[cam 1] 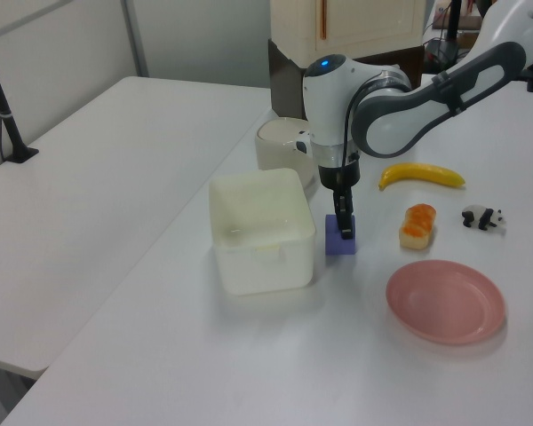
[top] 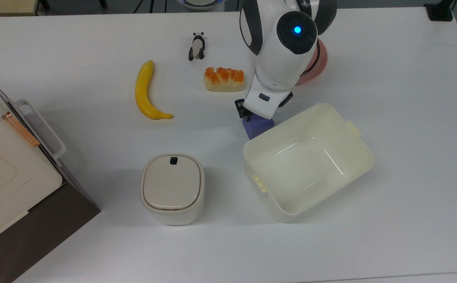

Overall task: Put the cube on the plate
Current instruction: 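Lower the gripper around the purple cube and close on it, then lift the purple cube and carry it over the pink plate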

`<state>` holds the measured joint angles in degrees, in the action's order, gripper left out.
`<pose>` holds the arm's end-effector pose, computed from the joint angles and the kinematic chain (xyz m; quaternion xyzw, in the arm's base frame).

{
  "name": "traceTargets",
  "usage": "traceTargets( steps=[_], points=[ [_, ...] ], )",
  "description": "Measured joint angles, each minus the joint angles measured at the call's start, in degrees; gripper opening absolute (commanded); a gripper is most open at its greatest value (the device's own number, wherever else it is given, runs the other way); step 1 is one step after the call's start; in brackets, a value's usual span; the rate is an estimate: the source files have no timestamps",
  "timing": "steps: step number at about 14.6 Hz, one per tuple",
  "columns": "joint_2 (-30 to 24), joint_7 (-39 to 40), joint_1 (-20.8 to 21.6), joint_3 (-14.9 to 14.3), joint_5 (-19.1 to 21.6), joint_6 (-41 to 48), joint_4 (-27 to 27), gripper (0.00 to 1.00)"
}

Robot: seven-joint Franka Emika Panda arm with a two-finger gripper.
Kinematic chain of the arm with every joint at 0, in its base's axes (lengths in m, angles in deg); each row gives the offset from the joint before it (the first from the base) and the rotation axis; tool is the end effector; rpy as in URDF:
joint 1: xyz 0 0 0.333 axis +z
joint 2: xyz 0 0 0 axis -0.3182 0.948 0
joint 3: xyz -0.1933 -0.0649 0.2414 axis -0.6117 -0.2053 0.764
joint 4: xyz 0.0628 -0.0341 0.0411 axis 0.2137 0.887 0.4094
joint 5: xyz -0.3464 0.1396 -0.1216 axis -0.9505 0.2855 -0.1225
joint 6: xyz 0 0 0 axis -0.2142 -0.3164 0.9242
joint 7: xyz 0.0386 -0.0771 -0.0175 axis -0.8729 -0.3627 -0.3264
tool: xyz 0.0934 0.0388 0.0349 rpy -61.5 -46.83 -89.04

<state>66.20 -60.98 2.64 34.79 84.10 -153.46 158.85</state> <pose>0.6323 0.1910 0.3427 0.9824 0.1724 -0.0530 0.0479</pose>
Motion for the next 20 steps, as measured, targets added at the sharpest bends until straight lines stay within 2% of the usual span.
traceTargets(
  steps=[4, 9, 12, 15, 20],
  points=[
    [-0.2, 0.0, 0.1, 0.0, -2.2, 2.7, -0.4, 0.44],
    [-3.3, 0.2, 0.2, 0.1, -2.4, 10.8, -0.8, 0.44],
    [-4.9, 0.2, 2.0, 0.2, -2.4, 14.7, -0.8, 0.44],
    [-5.8, 0.2, 3.5, 0.2, -2.4, 15.7, -0.8, 0.44],
    [-7.5, 0.2, 3.6, -0.1, -2.4, 15.8, -0.9, 0.44]
  ],
)
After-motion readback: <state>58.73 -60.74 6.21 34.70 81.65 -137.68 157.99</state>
